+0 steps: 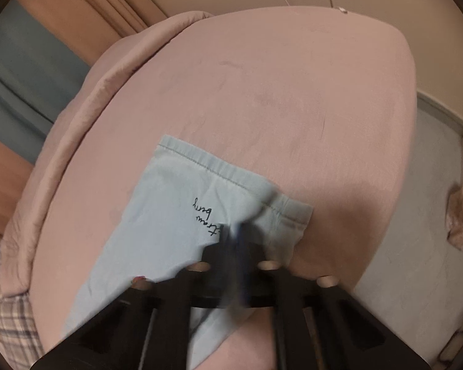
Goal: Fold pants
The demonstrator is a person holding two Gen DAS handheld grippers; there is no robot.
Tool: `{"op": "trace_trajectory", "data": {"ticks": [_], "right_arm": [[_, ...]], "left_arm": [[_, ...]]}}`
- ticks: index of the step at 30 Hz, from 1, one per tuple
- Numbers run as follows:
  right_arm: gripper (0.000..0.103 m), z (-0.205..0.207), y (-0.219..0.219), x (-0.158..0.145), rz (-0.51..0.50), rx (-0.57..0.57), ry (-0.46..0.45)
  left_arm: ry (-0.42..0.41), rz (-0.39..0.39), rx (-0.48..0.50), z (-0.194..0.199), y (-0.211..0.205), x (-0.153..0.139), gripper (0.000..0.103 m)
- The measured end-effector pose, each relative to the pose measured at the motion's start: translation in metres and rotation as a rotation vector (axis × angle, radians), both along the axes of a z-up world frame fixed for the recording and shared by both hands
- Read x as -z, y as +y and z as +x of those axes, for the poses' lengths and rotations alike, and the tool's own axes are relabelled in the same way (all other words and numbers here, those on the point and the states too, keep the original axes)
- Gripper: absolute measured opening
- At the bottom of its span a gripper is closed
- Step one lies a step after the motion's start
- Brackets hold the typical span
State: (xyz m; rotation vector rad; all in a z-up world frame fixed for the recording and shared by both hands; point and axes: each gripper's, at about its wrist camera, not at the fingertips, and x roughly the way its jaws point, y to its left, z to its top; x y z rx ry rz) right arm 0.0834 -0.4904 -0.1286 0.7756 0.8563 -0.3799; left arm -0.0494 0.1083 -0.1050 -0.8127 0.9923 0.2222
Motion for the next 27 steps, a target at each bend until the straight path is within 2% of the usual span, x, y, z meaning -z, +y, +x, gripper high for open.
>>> {"op": "trace_trajectory", "data": {"ticks": [5,8,9,11,14,20,22,23,24,25,26,27], "right_arm": [[0.003,-0.021,0.001,-0.020,-0.027,-0.011,-0.063],[0.003,-0.033,-0.001,-0.025,-0.028,-0.013,-0.081],[0.003,-0.026,-0.001,-0.024,-0.032,-0.013,-0.077],[0.003,-0.021,-0.003,-0.015,-0.025,-0.015,-0.050],[0.003,-0.012,-0.004,0.005,-0.027,-0.013,0.012],[0.003,-0.001,-0.002,0.017,-0.057,-0.031,0.092],[0.004,0.003,0.002,0.009,-0.090,-0.038,0.105],[0.009,0.008,0.007,0.003,-0.119,-0.047,0.108],[0.018,0.010,0.011,-0.003,-0.143,-0.058,0.110],[0.024,0.014,0.019,-0.012,-0.170,-0.079,0.100],[0.034,0.017,0.026,-0.018,-0.186,-0.100,0.085],[0.039,0.021,0.035,-0.026,-0.205,-0.123,0.067]], "left_arm": [[-0.004,0.018,0.016,-0.007,0.005,-0.017,0.010],[0.029,0.056,0.025,-0.011,0.007,-0.011,0.010],[0.042,0.055,0.028,-0.012,0.006,-0.006,0.010],[0.077,0.042,0.029,-0.012,0.006,0.006,0.010],[0.082,0.045,0.034,-0.013,0.008,0.011,0.011],[0.092,0.059,0.081,-0.006,0.010,0.003,0.015],[0.085,0.061,0.094,-0.004,0.013,-0.005,0.020],[0.074,0.078,0.091,-0.005,0.015,-0.011,0.030],[0.063,0.094,0.084,-0.007,0.016,-0.016,0.045],[0.047,0.112,0.076,-0.007,0.019,-0.023,0.053],[0.026,0.128,0.072,-0.007,0.021,-0.027,0.066],[-0.004,0.148,0.071,-0.005,0.025,-0.033,0.070]]}}
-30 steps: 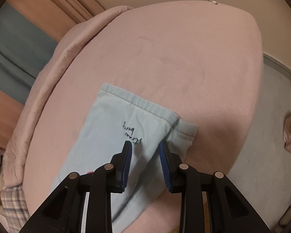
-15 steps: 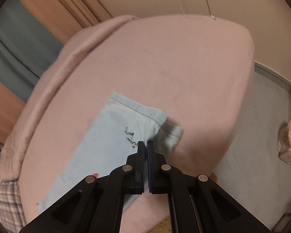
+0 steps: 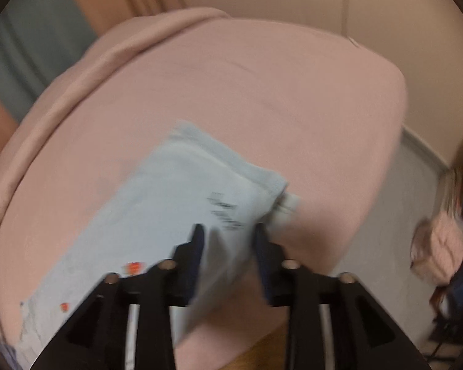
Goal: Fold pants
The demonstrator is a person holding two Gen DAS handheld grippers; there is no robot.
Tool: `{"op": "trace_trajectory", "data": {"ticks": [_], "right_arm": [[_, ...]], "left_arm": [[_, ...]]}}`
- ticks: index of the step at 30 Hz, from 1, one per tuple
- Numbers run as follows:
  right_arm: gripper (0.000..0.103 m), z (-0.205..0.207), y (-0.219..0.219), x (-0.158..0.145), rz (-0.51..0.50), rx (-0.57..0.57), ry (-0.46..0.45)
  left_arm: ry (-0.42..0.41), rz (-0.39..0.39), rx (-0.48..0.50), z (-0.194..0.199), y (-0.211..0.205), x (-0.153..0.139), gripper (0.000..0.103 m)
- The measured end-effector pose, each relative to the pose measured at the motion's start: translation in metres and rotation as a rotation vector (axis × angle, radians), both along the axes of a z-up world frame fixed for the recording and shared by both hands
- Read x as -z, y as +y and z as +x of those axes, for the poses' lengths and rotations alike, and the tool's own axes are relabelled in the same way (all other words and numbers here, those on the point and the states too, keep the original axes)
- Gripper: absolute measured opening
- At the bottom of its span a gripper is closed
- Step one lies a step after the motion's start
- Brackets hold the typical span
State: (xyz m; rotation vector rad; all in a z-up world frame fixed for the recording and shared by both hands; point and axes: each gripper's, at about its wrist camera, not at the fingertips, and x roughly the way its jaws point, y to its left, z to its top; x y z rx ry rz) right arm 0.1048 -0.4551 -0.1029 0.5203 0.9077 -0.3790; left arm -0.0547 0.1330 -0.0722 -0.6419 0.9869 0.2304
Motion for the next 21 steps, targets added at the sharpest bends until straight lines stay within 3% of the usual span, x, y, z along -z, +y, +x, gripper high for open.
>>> {"op": "trace_trajectory", "data": {"ticks": [4,10,12,13,21], "right_arm": [[0.040,0.028,0.062,-0.029,-0.022,-0.224,-0.052],[0.040,0.076,0.185,-0.042,0.055,-0.620,-0.064],[0.040,0.088,0.226,-0.042,0.074,-0.734,-0.049],[0.040,0.096,0.250,-0.041,0.084,-0.794,-0.037],[0.040,0.134,0.366,-0.020,0.083,-1.038,0.085]], "left_arm": [[-0.037,0.028,0.009,0.019,0.017,0.000,0.071],[0.010,-0.009,0.038,0.050,0.032,0.029,0.067],[0.006,-0.068,0.053,0.054,0.035,0.039,0.046],[0.007,-0.094,0.054,0.055,0.037,0.044,0.044],[0.010,-0.017,0.077,0.047,0.026,0.038,0.035]]}}
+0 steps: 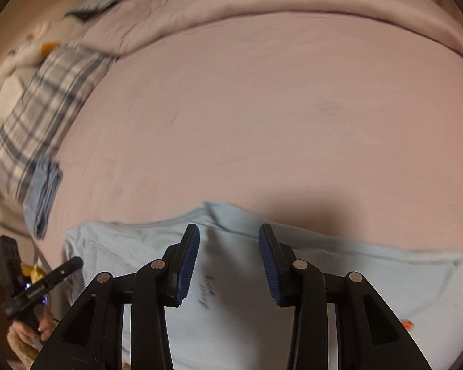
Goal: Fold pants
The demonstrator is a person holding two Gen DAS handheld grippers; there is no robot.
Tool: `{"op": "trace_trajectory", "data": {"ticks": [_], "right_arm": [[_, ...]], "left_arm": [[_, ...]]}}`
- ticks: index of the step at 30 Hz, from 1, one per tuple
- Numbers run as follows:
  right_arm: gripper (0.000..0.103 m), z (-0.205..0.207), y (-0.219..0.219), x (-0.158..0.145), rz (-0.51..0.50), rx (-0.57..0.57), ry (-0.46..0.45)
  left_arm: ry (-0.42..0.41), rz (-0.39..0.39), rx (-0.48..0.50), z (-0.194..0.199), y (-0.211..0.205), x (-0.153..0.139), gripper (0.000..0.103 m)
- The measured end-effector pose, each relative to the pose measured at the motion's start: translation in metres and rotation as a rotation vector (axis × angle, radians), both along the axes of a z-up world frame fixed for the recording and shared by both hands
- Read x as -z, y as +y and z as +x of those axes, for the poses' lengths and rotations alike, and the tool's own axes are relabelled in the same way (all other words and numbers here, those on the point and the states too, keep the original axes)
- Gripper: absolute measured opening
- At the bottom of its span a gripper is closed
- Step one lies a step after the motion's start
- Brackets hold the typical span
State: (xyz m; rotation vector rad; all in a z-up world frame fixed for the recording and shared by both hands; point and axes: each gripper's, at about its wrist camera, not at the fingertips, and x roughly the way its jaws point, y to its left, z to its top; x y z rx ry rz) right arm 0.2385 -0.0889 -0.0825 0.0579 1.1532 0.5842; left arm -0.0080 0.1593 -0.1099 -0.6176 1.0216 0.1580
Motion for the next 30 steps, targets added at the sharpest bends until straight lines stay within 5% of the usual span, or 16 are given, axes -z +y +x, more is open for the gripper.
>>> {"op": "trace_trajectory", "data": {"ticks": [7,9,11,16,22,30], "right_arm": [[0.038,-0.011,0.016,0.014,-0.087,-0.059,0.036],[0.014,-0.012,0.017,0.014,-0.083,-0.069,0.020],[0.007,-0.012,0.017,0.008,-0.060,-0.062,0.002],[0.006,-0.010,0.017,-0.009,-0.030,-0.041,-0.039],[0.005,-0.001,0.027,0.028,-0.103,-0.022,-0.002],[0.005,-0.010,0.026,0.023,-0.124,-0.019,-0.067]], "left_arm": [[-0.003,0.015,-0.002,0.003,-0.003,0.001,0.035],[-0.005,0.019,0.002,0.002,-0.003,0.000,0.034],[-0.005,0.022,0.004,0.000,-0.004,-0.001,0.033],[0.000,0.042,0.003,-0.003,-0.005,-0.001,0.033],[0.010,0.073,0.007,0.000,-0.010,0.002,0.034],[0.023,0.157,-0.003,0.001,-0.022,-0.007,0.038]]}}
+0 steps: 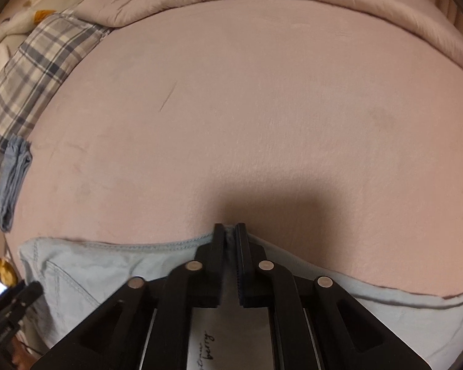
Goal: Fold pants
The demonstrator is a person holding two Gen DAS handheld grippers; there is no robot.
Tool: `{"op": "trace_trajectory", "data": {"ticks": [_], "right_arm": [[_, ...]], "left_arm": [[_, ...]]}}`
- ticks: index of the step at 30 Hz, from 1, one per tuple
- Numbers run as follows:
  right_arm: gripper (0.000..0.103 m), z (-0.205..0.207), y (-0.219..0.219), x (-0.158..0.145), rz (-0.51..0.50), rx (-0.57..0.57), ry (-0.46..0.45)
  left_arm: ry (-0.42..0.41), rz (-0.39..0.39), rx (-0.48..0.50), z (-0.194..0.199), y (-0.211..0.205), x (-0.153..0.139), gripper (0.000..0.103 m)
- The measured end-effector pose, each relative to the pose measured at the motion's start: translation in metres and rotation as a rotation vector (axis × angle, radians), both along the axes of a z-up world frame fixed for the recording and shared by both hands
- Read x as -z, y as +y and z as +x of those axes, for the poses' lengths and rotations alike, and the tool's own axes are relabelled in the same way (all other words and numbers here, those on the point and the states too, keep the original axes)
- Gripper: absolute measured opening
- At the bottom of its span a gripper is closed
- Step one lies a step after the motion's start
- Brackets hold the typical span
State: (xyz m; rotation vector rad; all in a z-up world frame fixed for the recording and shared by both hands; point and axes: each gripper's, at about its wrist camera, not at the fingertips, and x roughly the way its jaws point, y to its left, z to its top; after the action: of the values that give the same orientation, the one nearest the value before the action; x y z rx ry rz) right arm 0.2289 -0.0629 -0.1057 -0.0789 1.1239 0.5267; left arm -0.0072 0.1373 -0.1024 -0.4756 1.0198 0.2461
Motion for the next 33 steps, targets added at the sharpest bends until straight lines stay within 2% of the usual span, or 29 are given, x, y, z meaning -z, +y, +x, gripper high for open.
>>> {"op": "trace_trajectory", "data": {"ticks": [1,2,3,4,5,6,8,10,12,14,16,19,21,24,26,29,33], "right_arm": [[0.005,0.000,0.000,-0.003,0.004,0.003,-0.002],[0.005,0.000,-0.001,-0.005,0.009,0.009,0.003],[0.006,0.000,-0.006,-0.006,0.017,0.016,0.006],[0.006,-0.001,-0.014,-0.010,0.029,0.026,0.004],[0.012,-0.003,-0.018,-0.013,0.035,0.031,0.000],[0.020,-0.006,-0.024,-0.018,0.035,0.041,-0.012],[0.032,-0.012,-0.035,-0.026,0.031,0.068,-0.045],[0.034,-0.019,-0.052,-0.031,0.028,0.098,-0.069],[0.036,-0.029,-0.078,-0.033,0.031,0.135,-0.075],[0.041,-0.034,-0.089,-0.029,0.042,0.173,-0.071],[0.044,-0.042,-0.111,-0.024,0.038,0.233,-0.060],[0.044,-0.052,-0.140,-0.014,0.005,0.311,-0.048],[0.044,-0.060,-0.163,-0.006,-0.019,0.374,-0.037],[0.044,-0.071,-0.195,0.005,-0.029,0.452,-0.017],[0.044,-0.079,-0.214,0.013,-0.039,0.501,-0.006],[0.044,-0.090,-0.240,0.023,-0.022,0.562,0.011],[0.043,-0.102,-0.269,0.026,-0.016,0.659,0.003]], "left_arm": [[0.001,0.018,-0.002,-0.001,-0.002,-0.004,0.039],[0.000,0.032,-0.004,-0.002,-0.004,-0.008,0.045],[-0.007,0.039,-0.004,-0.003,-0.005,-0.012,0.055],[-0.024,0.049,-0.005,-0.005,-0.008,-0.019,0.060],[-0.041,0.061,-0.002,-0.006,-0.009,-0.026,0.069],[-0.061,0.080,0.003,-0.008,-0.012,-0.034,0.073],[-0.104,0.108,0.016,-0.009,-0.020,-0.052,0.074],[-0.137,0.097,0.034,-0.009,-0.028,-0.062,0.075],[-0.161,0.046,0.065,-0.007,-0.036,-0.066,0.074],[-0.165,-0.017,0.107,-0.001,-0.048,-0.060,0.073],[-0.142,-0.043,0.145,0.007,-0.063,-0.051,0.069],[-0.092,-0.081,0.203,0.018,-0.083,-0.028,0.049],[-0.043,-0.119,0.226,0.025,-0.091,-0.009,0.031],[0.025,-0.130,0.227,0.031,-0.101,0.015,0.027],[0.030,-0.120,0.219,0.032,-0.103,0.023,0.027],[0.038,-0.135,0.203,0.034,-0.104,0.022,0.027],[0.035,-0.094,0.236,0.048,-0.112,0.007,0.027]]}}
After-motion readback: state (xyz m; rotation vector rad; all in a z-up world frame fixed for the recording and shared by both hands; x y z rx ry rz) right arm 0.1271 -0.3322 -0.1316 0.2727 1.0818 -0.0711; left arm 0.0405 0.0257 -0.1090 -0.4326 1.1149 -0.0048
